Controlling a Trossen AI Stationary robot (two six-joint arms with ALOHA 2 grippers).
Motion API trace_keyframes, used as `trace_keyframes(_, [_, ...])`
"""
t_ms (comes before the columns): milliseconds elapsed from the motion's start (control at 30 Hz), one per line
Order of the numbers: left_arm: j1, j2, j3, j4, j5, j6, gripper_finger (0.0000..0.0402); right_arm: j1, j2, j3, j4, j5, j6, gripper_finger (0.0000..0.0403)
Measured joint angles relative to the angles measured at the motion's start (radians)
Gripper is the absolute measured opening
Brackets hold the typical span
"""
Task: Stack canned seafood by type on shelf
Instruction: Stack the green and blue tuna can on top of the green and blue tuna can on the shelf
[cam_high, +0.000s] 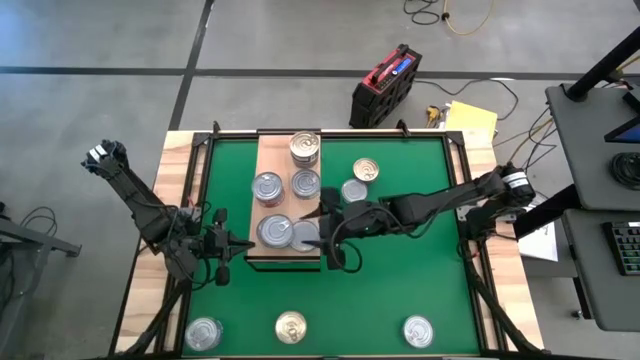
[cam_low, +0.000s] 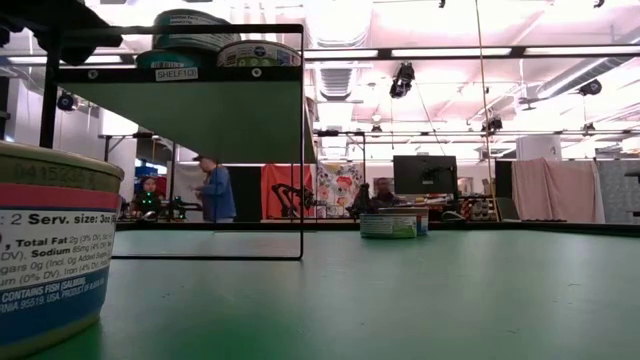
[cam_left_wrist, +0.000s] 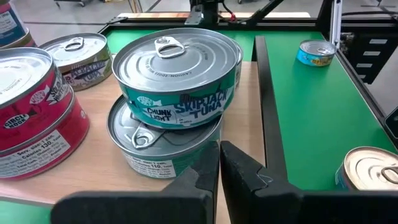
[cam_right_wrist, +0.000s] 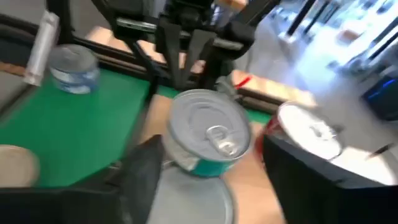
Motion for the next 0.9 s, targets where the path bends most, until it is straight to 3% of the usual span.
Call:
trace_keyframes(233, [0.000, 0.000, 0.000, -0.001, 0.000, 0.000, 0.0000, -0.002, 0.001, -0.038, -0.013, -0.078, 0.196, 0.0037])
trace_keyframes(267, [0.000, 0.000, 0.001, -0.005, 0.000, 0.000, 0.0000, -0.002, 0.002, -0.051, -0.007, -0.068, 0.214, 0.0026])
trace_keyframes(433, [0.000, -0.001, 0.007, -0.023, 0.000, 0.000, 0.0000, -0.008, 0.012, -0.085, 0.052, -0.007, 0.249, 0.0010])
trace_keyframes(900, [0.000, -0.007, 0.042, -0.099, -0.015, -0.001, 0.0000, -0.036, 0.084, -0.095, 0.141, 0.003, 0.250, 0.0009])
